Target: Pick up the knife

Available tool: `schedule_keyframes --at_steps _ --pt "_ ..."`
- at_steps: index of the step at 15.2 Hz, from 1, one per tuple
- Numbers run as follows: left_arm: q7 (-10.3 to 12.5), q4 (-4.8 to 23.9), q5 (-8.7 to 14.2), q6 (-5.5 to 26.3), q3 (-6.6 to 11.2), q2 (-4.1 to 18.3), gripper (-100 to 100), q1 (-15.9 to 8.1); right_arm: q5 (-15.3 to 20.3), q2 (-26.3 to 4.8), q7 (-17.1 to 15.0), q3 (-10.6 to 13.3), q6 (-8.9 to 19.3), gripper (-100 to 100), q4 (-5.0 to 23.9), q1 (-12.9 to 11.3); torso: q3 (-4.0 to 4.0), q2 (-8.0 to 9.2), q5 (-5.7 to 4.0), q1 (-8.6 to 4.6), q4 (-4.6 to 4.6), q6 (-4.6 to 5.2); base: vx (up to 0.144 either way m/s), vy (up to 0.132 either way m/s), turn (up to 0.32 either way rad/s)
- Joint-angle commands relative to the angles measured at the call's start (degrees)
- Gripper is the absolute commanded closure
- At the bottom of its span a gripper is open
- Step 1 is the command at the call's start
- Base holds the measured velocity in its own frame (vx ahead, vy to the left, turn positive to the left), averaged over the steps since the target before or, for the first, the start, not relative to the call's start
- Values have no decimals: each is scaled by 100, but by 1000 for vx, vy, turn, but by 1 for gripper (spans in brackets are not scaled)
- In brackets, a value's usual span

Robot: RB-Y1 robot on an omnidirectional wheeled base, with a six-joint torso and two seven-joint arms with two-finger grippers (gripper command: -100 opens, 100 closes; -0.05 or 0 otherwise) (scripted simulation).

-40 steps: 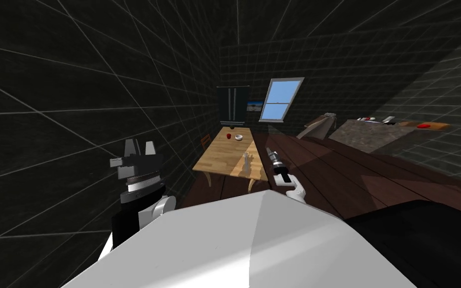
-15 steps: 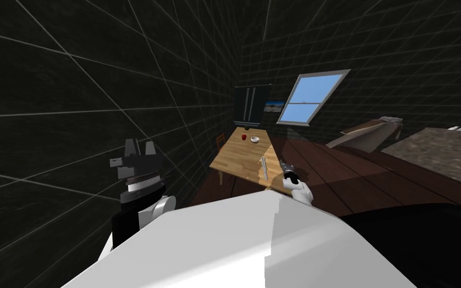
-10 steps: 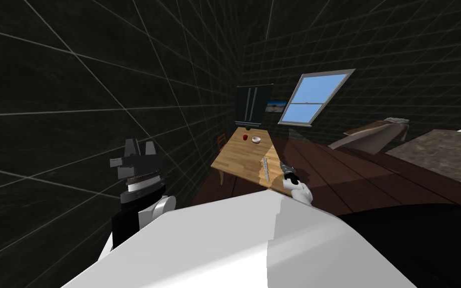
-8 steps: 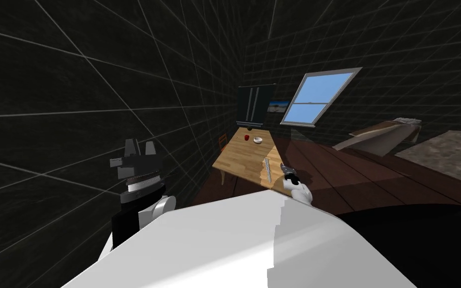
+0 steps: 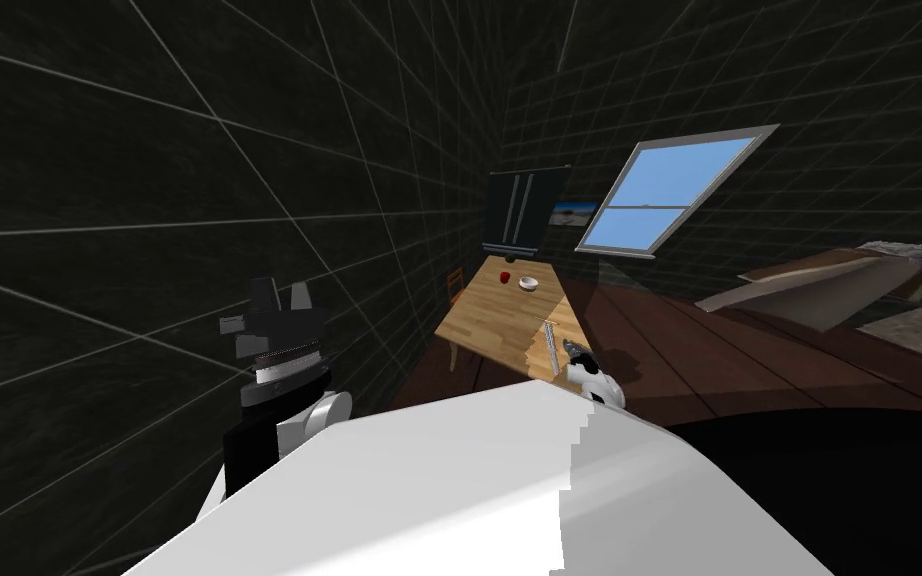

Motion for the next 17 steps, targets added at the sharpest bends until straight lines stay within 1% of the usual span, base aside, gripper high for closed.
schedule_keyframes --at_steps 1,3,6,7,8,9,10,11,12,13,14,15,17 --pt "0 0 0 0 0 0 0 0 46 -18 277 -220 110 -100 286 -162 0 0 0 0 0 0 49 57 88" --pt "0 0 0 0 0 0 0 0 46 -18 277 -220 110 -100 363 -162 0 1 1 1 0 0 30 49 58" --pt "0 0 0 0 0 0 0 0 95 -89 658 -529 257 -100 931 -359 5 9 -1 -3 2 -1 31 50 127" --pt "0 0 0 0 0 0 0 0 95 -89 658 -529 257 -100 931 -359 3 4 0 2 1 -2 51 58 103" --pt "0 0 0 0 0 0 0 0 107 -110 753 -607 294 -100 1073 -409 1 2 1 2 1 -1 39 59 77" --pt "0 0 0 0 0 0 0 0 107 -110 753 -607 294 -100 1073 -409 2 3 1 3 1 0 30 46 44" --pt "0 0 0 0 0 0 0 0 125 -145 889 -718 348 -100 1278 -479 3 6 1 -1 1 1 27 39 85" --pt "0 0 0 0 0 0 0 0 132 -163 947 -765 370 -100 1364 -509 4 7 -1 -4 1 0 33 44 104" --pt "0 0 0 0 0 0 0 0 129 -185 877 -729 228 -100 1380 -494 4 8 0 -3 2 0 22 27 33" --pt "0 0 0 0 0 0 0 0 414 60 702 -678 327 -100 1109 -467 6 11 0 -7 2 2 25 -26 -141" --pt "0 0 0 0 1 1 0 1 429 60 702 -678 327 -100 1109 -467 6 12 -3 -21 2 6 27 -55 -145" --pt "0 0 0 0 1 1 0 1 596 299 514 -630 399 -100 840 -442 7 13 -6 -34 2 6 32 -92 -183" --pt "0 0 0 0 2 1 0 1 731 299 514 -630 399 -100 840 -442 6 10 -11 -57 2 5 29 -85 -90"
